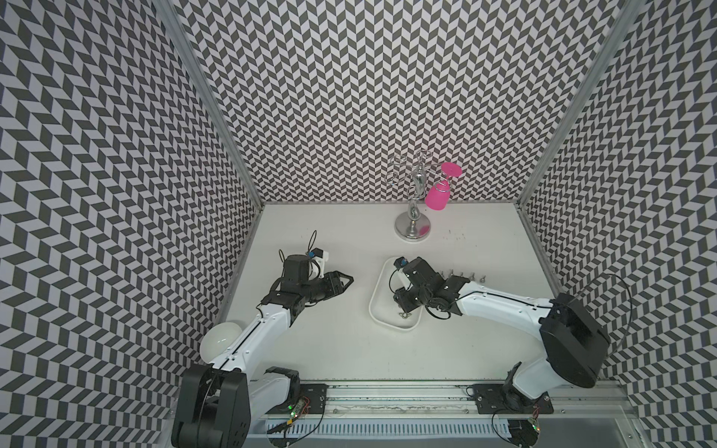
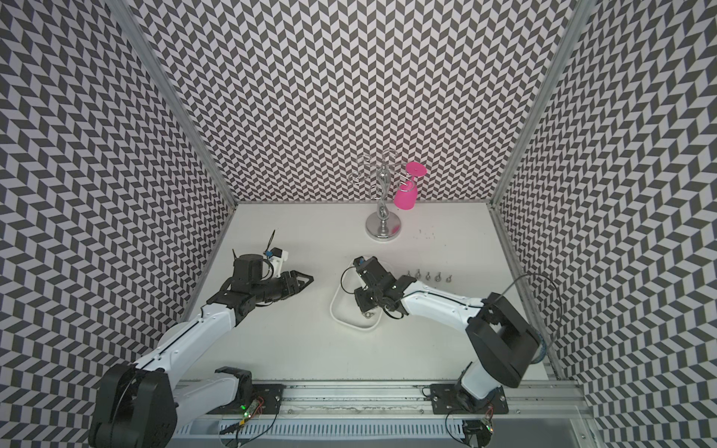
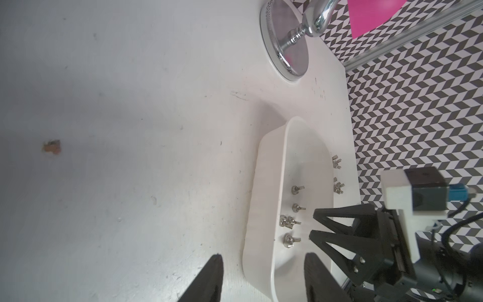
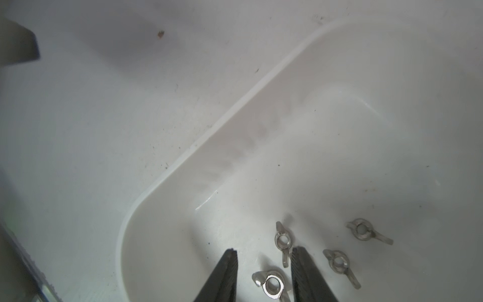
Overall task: Take out the wing nut from the storage box
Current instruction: Pick up the wing nut from the storage box.
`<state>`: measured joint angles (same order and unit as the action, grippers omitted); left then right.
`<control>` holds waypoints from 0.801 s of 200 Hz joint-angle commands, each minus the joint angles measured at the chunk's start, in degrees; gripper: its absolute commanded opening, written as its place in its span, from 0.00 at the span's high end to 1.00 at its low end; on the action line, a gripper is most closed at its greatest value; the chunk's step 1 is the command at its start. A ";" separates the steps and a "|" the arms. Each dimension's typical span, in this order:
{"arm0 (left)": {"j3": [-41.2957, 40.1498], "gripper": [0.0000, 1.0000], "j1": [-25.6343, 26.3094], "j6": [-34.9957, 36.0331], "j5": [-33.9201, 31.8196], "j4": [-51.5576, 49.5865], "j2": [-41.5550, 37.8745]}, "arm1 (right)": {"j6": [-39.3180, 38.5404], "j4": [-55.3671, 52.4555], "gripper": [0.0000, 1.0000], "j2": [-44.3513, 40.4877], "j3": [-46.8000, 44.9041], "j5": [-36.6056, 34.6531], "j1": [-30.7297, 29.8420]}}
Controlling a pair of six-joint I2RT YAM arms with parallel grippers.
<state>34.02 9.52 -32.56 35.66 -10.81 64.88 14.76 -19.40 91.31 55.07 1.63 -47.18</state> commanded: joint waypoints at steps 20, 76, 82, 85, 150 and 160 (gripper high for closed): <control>-1.24 0.47 -1.34 2.03 3.34 -0.89 -0.28 | -2.63 -0.20 0.61 3.68 2.66 1.10 -0.37; -1.39 0.47 -1.52 2.32 4.15 -0.60 -0.24 | -3.01 0.94 0.62 9.27 5.02 -0.26 -0.37; -1.28 0.47 -1.44 2.41 4.20 -0.66 -0.26 | -2.91 0.98 0.63 9.60 5.18 -0.54 -0.37; -1.31 0.47 -1.50 2.44 4.24 -0.67 -0.32 | -2.94 1.09 0.63 9.71 5.22 -0.56 -0.37; -1.34 0.47 -1.61 2.59 4.77 -0.49 -0.23 | -2.21 2.42 0.67 12.21 5.23 -1.34 -0.37; -1.31 0.47 -1.59 2.58 4.77 -0.49 -0.32 | -1.89 2.29 0.68 12.61 5.40 -1.81 -0.37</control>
<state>33.17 8.29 -31.07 39.38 -11.64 64.88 12.45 -19.33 102.74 59.22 1.32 -47.35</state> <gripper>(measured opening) 0.529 0.330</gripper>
